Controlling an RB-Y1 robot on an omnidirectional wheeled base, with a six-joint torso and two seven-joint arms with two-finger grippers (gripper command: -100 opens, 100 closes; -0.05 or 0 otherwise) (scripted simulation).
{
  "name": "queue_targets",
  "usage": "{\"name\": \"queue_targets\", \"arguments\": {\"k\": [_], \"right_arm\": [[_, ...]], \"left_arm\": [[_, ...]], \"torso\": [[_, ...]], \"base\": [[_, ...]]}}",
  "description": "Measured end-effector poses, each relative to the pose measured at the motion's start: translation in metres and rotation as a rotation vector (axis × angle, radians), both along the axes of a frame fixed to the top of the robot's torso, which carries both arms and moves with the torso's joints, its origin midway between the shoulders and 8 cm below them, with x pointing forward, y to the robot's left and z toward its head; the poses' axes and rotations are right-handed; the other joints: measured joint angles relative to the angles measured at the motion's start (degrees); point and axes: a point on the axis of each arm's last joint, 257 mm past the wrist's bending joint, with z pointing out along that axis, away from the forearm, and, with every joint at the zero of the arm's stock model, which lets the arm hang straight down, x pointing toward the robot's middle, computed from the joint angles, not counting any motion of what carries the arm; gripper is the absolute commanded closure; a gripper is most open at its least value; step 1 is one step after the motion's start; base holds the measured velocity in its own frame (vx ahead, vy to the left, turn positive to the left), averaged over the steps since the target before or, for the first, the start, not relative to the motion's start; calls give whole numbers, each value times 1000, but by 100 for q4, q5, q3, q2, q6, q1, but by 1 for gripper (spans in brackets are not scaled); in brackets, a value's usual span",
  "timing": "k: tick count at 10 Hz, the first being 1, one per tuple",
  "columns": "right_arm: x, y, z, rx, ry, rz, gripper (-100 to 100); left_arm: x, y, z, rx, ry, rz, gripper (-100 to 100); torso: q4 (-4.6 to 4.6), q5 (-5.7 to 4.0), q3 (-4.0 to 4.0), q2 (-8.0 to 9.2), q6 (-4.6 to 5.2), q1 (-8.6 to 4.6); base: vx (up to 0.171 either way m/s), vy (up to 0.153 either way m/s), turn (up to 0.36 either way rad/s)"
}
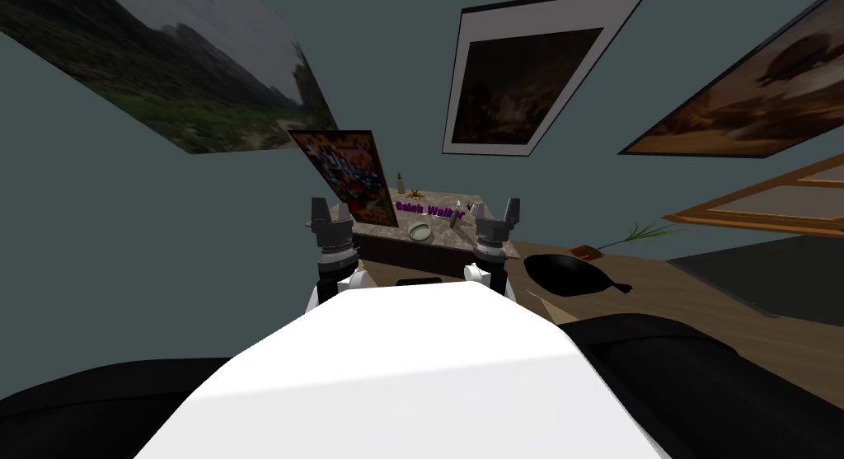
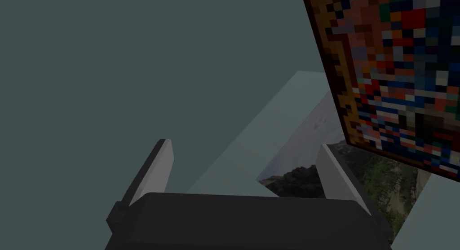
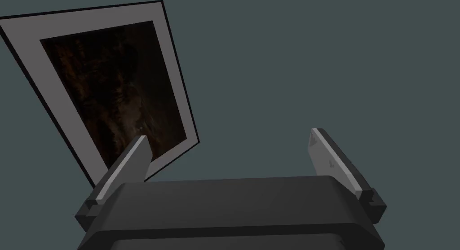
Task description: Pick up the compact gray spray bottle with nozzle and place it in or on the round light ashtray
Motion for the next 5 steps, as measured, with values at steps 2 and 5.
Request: {"name": "queue_targets", "arguments": {"k": [2,5], "right_arm": [[6,3,-6,-43,29,12,-100],[19,3,-22,-117,96,23,-100]], "left_arm": [[0,0,0,0,0,0,0],[0,0,0,0,0,0,0]], "torso": [[3,0,9,16,-1,-2],[6,0,15,25,-1,-1]], "base": [[-59,-2,70],[-65,9,83]]}}
